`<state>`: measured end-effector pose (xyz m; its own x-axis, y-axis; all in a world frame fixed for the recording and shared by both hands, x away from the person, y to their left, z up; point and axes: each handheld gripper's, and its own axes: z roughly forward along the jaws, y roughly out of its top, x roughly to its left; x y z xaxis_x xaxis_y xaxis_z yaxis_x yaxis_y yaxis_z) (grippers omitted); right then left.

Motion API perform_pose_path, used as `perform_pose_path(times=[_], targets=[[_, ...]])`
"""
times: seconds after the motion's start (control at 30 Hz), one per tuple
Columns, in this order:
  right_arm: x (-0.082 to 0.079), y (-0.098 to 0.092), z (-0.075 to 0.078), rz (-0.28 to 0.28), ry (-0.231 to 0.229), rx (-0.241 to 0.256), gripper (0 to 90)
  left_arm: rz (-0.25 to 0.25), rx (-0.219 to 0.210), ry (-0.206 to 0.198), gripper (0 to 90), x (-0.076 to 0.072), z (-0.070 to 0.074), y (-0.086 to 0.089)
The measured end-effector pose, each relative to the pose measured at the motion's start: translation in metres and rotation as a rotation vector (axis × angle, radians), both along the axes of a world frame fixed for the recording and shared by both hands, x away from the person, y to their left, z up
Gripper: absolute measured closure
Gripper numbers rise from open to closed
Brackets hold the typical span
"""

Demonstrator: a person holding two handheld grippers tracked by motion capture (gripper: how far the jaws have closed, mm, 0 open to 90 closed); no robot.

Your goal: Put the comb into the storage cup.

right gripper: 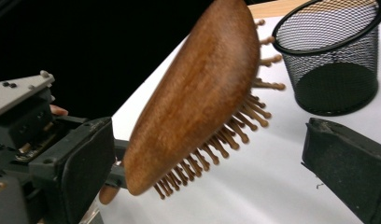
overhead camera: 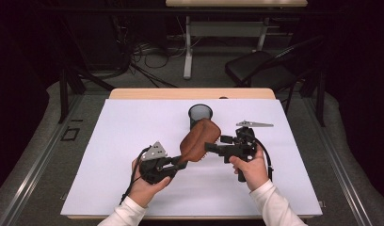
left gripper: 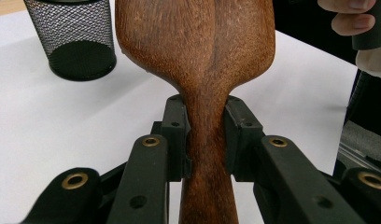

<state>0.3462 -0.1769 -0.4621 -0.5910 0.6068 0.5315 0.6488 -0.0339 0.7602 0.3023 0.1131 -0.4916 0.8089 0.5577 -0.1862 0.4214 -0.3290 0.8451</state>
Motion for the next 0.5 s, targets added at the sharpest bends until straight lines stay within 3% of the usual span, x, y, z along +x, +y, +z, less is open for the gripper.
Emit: perform_pose_path(times=[0.5], targets=[[0.0091,0.0102,-0.0006,0.016,0.037,0.044,6.7,-0.016,0.005,-0.003,72.7,-0.0011,-0.0010,-0.0025]])
